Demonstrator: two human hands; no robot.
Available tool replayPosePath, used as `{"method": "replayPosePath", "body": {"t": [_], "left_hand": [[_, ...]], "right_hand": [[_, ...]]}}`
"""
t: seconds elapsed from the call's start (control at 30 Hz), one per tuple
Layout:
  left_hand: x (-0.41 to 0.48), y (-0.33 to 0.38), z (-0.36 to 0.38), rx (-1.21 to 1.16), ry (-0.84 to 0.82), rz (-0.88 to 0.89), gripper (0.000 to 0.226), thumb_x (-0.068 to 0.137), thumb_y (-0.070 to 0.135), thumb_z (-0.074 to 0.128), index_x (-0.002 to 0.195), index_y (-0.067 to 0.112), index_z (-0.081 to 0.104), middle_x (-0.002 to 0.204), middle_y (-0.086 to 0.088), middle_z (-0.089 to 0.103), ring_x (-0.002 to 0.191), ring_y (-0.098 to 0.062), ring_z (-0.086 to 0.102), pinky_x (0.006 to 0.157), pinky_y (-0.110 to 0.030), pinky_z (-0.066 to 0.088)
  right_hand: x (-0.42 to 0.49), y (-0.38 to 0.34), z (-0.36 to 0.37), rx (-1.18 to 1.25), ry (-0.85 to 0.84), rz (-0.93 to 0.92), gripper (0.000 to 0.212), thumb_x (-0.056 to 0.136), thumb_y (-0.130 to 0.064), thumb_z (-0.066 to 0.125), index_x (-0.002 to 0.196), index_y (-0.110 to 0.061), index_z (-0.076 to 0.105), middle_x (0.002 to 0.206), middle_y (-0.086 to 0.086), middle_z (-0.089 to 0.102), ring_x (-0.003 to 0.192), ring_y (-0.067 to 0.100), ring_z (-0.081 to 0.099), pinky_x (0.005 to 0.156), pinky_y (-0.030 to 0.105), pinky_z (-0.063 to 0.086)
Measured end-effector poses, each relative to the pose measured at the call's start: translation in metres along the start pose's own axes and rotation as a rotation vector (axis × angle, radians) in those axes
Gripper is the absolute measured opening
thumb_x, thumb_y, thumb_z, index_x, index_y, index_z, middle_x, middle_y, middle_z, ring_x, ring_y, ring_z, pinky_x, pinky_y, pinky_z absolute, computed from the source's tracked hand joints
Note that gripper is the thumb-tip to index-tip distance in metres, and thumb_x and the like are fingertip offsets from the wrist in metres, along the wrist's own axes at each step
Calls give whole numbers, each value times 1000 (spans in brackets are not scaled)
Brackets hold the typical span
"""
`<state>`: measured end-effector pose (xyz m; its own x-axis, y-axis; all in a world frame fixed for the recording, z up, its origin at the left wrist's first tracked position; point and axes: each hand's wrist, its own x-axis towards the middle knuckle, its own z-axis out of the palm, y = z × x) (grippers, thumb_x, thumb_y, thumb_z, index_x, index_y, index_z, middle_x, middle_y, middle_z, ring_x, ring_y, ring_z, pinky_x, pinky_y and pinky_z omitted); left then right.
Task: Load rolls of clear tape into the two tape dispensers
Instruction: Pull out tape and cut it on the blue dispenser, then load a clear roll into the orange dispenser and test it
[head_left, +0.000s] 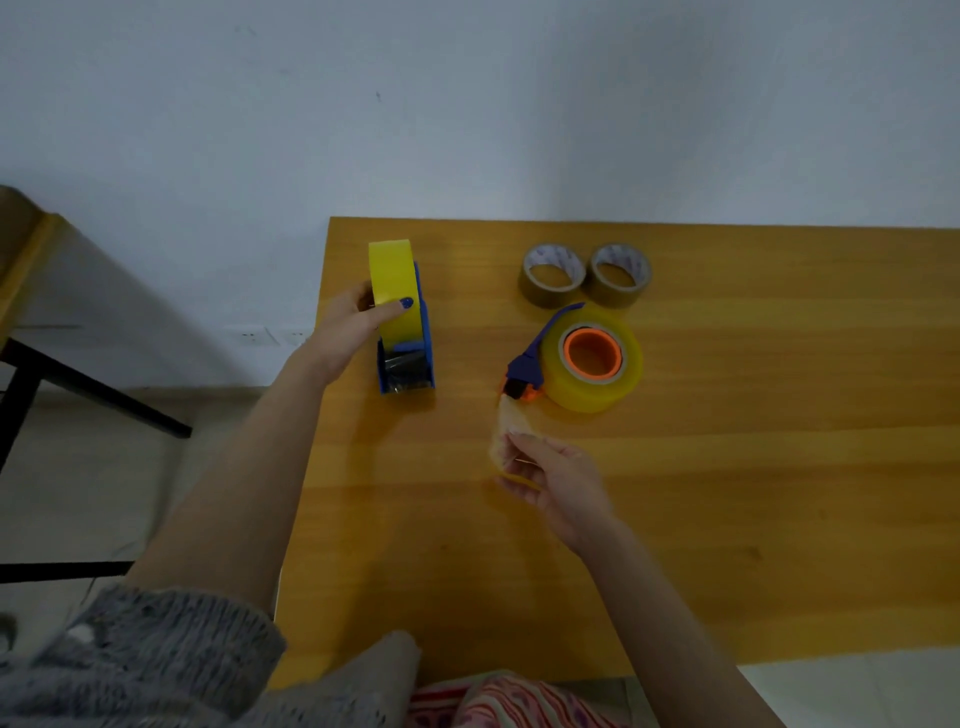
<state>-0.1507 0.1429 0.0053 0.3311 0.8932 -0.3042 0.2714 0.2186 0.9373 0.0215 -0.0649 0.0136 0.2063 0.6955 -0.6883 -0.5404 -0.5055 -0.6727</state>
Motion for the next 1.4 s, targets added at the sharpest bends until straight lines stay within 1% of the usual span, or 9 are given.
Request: {"method": "replayPosePath", "body": {"t": [0.17, 0.47, 0.6, 0.73, 0.87, 1.0, 1.13, 1.3, 1.4], "left_hand": [[-4, 3, 1, 2, 46, 2, 30, 90, 26, 60, 118, 21, 52, 119, -1, 60, 114, -21, 57, 100, -35, 45], [-9, 1, -4, -3, 82, -54, 60, 85, 44, 61, 135, 13, 46, 131, -3, 55, 120, -19, 53, 107, -40, 40], [-24, 5, 2, -16, 418, -55, 63, 89, 38, 57, 140, 9, 35, 139, -4, 43, 128, -18, 42, 109, -34, 34], [-63, 27, 25, -86, 744, 250, 44, 90, 23, 60, 129, 10, 45, 128, 0, 50, 118, -10, 48, 105, -29, 41], [-113, 41, 70, 84, 443, 448, 33, 87, 16, 62, 119, 14, 52, 118, 5, 55, 107, -7, 55, 88, -22, 48], [-147, 25, 109, 354, 45, 637, 56, 74, 35, 70, 123, 16, 49, 124, 4, 52, 114, -3, 49, 88, -13, 42], [-148, 15, 129, 371, 194, 611, 59, 73, 34, 74, 123, 12, 49, 116, 3, 53, 106, 0, 51, 83, -15, 46], [-148, 31, 135, -7, 433, 382, 15, 85, 9, 64, 98, 16, 60, 91, 5, 63, 86, -5, 60, 77, -20, 48], [-148, 40, 132, -164, 438, 314, 12, 88, 5, 60, 84, 17, 62, 81, 0, 63, 79, -10, 59, 76, -24, 49]], "right_hand": [[1, 0, 1, 5, -18, 14, 10, 88, -12, 64, 82, -5, 68, 74, 4, 63, 70, 14, 58, 67, 30, 55], [-2, -3, -3, 13, -50, 19, 10, 87, -12, 64, 82, -5, 68, 74, 4, 63, 70, 13, 57, 72, 32, 55], [-5, -11, -5, -22, -75, -31, 10, 88, -11, 64, 83, -5, 69, 75, 4, 63, 70, 14, 58, 70, 31, 55], [-12, -25, -4, -67, -104, -135, 12, 87, -13, 65, 77, -8, 70, 71, 3, 63, 69, 14, 58, 71, 34, 55], [-21, -38, -3, -123, -47, -233, 14, 83, -18, 70, 72, -9, 70, 64, -1, 64, 66, 13, 60, 78, 41, 55], [-28, -49, -6, -193, 16, -334, 22, 78, -30, 75, 68, -10, 70, 59, -4, 64, 65, 10, 61, 63, 30, 55], [-34, -53, -11, -281, 68, -423, 28, 76, -37, 76, 63, -14, 70, 59, -3, 65, 66, 9, 63, 63, 31, 57], [-40, -53, -19, -306, 62, -428, 27, 76, -37, 76, 62, -16, 68, 55, -9, 63, 61, 3, 62, 68, 33, 57], [-43, -52, -23, -304, 45, -427, 20, 78, -33, 76, 65, -18, 71, 57, -9, 63, 66, 7, 62, 70, 33, 55]]}}
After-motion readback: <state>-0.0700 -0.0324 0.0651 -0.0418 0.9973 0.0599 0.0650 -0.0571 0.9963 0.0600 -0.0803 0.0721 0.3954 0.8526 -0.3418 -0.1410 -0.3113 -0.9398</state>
